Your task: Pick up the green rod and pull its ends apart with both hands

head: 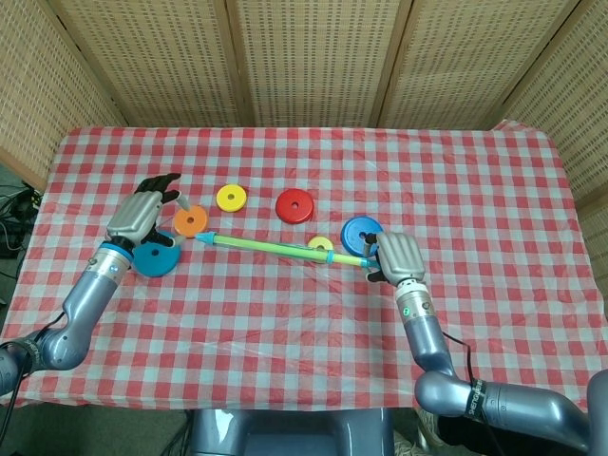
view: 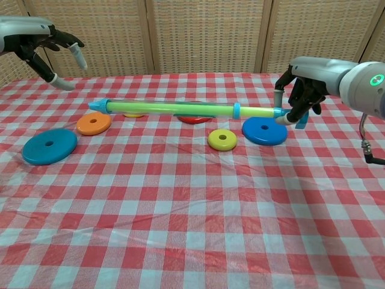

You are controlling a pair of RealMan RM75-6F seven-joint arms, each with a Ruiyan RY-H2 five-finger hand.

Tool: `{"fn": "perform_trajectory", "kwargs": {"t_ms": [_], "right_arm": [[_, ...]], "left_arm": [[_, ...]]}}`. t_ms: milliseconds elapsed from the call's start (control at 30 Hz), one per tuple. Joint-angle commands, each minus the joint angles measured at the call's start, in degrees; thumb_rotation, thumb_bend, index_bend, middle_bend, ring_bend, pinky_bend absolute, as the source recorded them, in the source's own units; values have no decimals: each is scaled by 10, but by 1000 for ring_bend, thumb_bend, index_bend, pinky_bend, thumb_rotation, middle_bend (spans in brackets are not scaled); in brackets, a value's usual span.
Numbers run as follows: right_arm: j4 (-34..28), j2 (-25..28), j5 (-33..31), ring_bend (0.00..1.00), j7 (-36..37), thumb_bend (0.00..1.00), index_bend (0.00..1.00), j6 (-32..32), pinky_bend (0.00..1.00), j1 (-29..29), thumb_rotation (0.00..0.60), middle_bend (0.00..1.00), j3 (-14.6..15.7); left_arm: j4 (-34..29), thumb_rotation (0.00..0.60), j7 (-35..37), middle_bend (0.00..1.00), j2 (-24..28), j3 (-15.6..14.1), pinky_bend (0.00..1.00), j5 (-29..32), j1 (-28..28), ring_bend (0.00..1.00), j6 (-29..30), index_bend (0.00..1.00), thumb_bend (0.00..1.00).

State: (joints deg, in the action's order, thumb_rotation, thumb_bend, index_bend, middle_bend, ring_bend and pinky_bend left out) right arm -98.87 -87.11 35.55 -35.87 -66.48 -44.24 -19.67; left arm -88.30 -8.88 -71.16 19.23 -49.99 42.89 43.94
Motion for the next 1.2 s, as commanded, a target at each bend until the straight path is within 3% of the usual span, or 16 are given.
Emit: {"fn": "perform_trajectory", "kwargs": {"t_ms": [33,1200], "right_arm": [[-3,3,0,975,7,531,792,2,714,1,600,1000,1],[-49,51,-3,975,55,529,792,4,714,3,600,1000,20]], "left_arm": [[3,600,-7,0,-4,-8,0,6,8,0,-2,395,212],[-19,600,-35,0,-44,-40,0,52,65,0,27,423,212]]}}
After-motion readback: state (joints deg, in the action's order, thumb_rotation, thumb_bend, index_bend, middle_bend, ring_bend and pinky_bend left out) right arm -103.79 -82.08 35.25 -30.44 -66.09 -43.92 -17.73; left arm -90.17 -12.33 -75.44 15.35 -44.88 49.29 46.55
